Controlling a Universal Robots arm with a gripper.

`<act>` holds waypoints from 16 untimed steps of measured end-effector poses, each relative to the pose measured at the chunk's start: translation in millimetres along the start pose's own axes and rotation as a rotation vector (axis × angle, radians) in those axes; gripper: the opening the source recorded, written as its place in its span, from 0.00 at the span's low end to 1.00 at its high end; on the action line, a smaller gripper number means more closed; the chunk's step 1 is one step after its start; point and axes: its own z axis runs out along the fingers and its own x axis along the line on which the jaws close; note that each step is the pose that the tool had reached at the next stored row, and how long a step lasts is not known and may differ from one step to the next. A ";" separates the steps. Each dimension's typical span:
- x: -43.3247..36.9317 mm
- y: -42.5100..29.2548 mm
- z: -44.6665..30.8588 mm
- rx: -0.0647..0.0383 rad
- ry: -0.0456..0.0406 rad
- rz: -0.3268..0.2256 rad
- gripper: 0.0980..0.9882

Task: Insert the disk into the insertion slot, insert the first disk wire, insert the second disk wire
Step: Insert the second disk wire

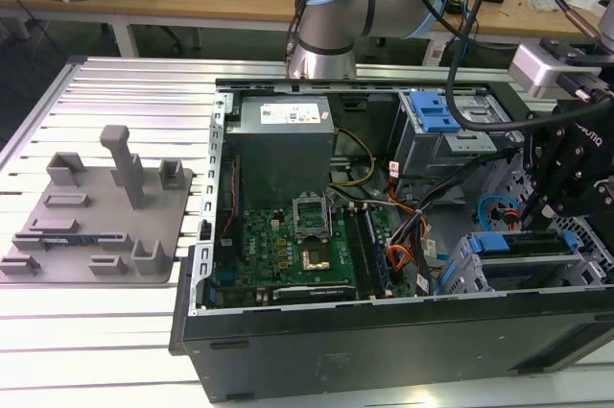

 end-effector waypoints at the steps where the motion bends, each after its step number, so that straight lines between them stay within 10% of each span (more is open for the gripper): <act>1: 0.1 0.0 0.0 0.000 0.0000 0.000 0.07; 16: 0.7 -1.7 1.3 0.000 0.0005 0.000 0.07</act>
